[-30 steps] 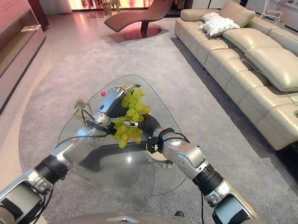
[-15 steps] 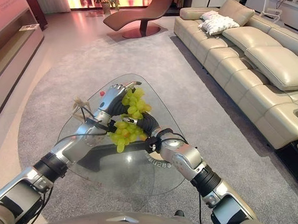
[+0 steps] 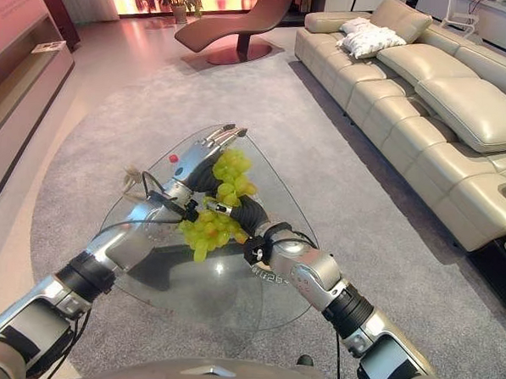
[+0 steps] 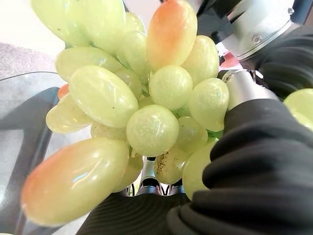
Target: Pick up fruits into the plate
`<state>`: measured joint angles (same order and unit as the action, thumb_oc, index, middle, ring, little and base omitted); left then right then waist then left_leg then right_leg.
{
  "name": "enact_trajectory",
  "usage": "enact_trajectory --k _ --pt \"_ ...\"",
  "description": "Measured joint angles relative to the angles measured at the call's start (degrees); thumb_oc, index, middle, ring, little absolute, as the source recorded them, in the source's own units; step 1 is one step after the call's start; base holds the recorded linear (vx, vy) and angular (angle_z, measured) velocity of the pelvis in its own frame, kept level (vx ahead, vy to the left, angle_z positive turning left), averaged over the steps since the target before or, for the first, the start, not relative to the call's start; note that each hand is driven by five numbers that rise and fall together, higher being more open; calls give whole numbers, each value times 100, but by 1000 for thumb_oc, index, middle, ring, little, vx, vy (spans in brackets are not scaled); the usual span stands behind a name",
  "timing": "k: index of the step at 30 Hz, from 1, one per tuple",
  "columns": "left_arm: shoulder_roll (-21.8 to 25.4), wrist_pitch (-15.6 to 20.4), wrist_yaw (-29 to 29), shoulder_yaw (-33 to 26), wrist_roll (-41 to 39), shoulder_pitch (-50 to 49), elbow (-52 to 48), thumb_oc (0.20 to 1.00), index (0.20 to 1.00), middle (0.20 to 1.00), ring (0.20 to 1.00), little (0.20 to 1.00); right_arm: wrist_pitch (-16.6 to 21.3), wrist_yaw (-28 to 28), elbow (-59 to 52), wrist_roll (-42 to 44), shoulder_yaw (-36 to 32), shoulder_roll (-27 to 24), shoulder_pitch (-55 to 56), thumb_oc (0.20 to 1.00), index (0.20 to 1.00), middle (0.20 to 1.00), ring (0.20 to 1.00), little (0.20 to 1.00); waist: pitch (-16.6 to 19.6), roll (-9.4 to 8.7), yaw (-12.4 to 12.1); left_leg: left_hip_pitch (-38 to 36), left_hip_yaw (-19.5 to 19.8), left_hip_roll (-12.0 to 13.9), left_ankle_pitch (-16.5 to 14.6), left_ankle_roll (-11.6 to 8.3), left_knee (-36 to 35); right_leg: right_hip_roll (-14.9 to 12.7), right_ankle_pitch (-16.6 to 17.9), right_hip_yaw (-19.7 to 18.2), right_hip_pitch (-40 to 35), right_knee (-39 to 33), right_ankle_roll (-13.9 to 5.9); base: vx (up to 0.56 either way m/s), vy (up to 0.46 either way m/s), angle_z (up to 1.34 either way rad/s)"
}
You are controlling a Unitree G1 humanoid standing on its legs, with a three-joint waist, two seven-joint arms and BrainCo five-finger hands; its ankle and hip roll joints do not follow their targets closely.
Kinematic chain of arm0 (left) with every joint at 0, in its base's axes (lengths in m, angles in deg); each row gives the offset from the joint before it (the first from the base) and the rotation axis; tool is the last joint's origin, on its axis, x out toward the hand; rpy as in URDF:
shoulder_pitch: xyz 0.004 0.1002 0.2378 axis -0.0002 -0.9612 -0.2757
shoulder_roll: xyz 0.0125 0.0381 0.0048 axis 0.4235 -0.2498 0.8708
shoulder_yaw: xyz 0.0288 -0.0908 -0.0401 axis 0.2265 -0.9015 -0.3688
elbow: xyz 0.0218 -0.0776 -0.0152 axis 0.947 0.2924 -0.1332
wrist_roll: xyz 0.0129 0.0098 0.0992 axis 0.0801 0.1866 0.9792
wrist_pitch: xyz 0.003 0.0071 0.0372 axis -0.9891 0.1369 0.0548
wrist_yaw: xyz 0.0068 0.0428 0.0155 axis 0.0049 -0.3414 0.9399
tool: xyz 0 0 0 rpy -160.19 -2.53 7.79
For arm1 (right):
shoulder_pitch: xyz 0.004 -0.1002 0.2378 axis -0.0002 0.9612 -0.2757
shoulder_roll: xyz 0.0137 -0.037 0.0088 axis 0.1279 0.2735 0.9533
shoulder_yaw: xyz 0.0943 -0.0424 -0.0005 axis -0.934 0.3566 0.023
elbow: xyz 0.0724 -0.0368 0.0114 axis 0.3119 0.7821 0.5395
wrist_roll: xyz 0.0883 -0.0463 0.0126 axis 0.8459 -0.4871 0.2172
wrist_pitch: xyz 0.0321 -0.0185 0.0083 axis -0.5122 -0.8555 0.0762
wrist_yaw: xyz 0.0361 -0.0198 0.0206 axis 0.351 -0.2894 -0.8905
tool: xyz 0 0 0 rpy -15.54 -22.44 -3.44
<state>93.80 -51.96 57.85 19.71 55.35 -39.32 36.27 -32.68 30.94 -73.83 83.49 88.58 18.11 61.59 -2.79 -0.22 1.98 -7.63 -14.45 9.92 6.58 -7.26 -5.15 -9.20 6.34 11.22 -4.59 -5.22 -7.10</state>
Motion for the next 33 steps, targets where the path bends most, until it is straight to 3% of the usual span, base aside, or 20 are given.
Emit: enact_trajectory --k 5,11,18,21,24,27,33 --pt "96 -626 889 116 353 63 102 1000 1000 1000 1000 1000 -151 -54 6 -119 19 -24 200 200 200 200 200 200 2 168 -8 16 11 -8 -5 7 -7 6 0 8 6 0 -1 -13 36 1" --pt "19 -934 1386 210 853 -236 985 1000 1000 1000 1000 1000 -316 -292 3 -316 24 -244 346 200 200 200 200 200 -23 334 33 38 10 -2 -10 15 -15 10 -1 7 29 -1 -1 -32 40 0" --pt "-152 -918 2287 235 1430 -695 1984 1000 1000 1000 1000 1000 -582 -428 14 -624 -41 -567 571 200 200 200 200 200 -87 461 131 158 30 -19 -15 24 -9 -2 -15 19 136 -4 -20 -37 46 1" --pt "-85 -936 2728 417 1737 -1181 2817 1000 1000 1000 1000 1000 -463 -492 1 -761 -662 -702 510 200 200 200 200 200 -132 553 270 145 -17 -2 -17 22 -16 3 -19 -16 153 -32 -25 -12 25 -7" --pt "-72 -868 3044 458 1794 -1781 3149 1000 1000 1000 1000 1000 -342 -574 22 -1024 -1233 -1114 290 200 200 200 200 200 -174 605 223 185 -66 -5 -18 21 -6 18 -6 -71 228 -32 -10 5 23 -7" --pt "-25 -739 3104 453 1795 -2014 3204 1000 1000 1000 1000 1000 -340 -803 119 -1307 -1574 -1430 237 200 200 200 200 200 -215 597 144 185 -56 -2 -18 21 0 26 -5 -65 225 -32 -9 0 0 0" --pt "92 -660 2831 243 1671 -2005 3209 1000 1000 1000 1000 1000 -313 -1295 563 -1688 -1632 -1552 238 200 200 200 200 200 -384 513 151 192 -55 0 -30 32 -14 23 -26 -63 227 -33 -38 0 0 0"
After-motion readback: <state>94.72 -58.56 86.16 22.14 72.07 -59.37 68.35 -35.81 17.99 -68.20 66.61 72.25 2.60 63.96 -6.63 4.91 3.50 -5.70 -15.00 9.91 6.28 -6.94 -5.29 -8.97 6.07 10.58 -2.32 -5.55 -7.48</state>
